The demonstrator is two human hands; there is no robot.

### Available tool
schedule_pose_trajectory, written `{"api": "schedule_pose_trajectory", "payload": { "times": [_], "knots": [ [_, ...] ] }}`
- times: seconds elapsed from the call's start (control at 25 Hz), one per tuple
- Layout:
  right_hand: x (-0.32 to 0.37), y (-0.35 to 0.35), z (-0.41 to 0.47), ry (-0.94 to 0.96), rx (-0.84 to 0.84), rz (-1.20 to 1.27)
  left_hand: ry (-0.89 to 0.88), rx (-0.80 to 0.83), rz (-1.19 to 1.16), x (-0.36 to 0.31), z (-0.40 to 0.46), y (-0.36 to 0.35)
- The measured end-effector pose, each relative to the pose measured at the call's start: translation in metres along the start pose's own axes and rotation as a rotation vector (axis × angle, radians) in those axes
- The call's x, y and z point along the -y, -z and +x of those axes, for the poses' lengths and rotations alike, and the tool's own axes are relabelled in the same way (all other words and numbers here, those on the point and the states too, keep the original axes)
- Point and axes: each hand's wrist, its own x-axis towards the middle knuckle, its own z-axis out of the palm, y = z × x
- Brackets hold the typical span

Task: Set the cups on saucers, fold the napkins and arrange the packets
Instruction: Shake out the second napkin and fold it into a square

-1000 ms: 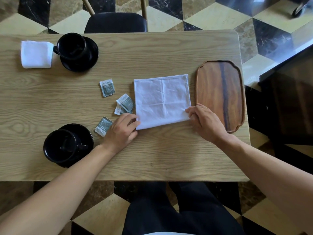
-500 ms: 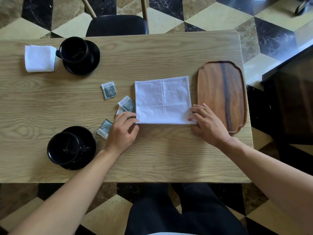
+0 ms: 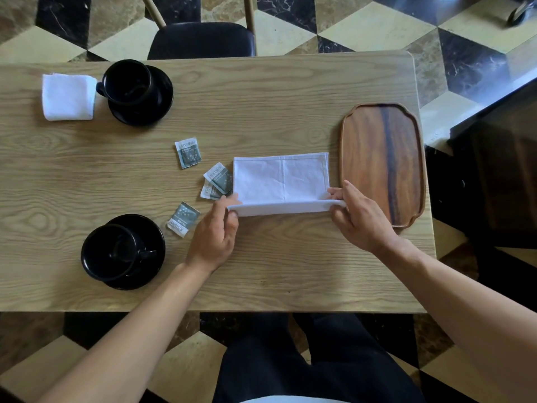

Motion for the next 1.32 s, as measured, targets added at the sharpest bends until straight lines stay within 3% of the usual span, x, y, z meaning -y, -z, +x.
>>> {"api": "schedule_pose_trajectory", "payload": {
  "times": [0.2, 0.48, 0.64, 0.88, 1.32],
  "knots": [
    [0.0, -0.003, 0.005, -0.157, -0.076, 0.02, 0.104, -0.105, 0.037, -0.004, 0.009, -0.005],
    [0.009, -0.011, 0.042, -0.371, -0.19, 0.031, 0.406, -0.164, 0.115, -0.008, 0.058, -0.016],
    [0.011, -0.013, 0.066, -0.437, -0.142, -0.239, 0.42, -0.101, 0.341, -0.007, 0.076, -0.024],
    [0.013, -0.018, 0.088, -0.501, -0.108, -0.399, 0.489, -0.062, 0.411, -0.011, 0.086, -0.031],
    [0.015, -0.022, 0.089, -0.554, -0.188, -0.364, 0.456, -0.095, 0.423, -0.009, 0.08, -0.035]
  ]
}}
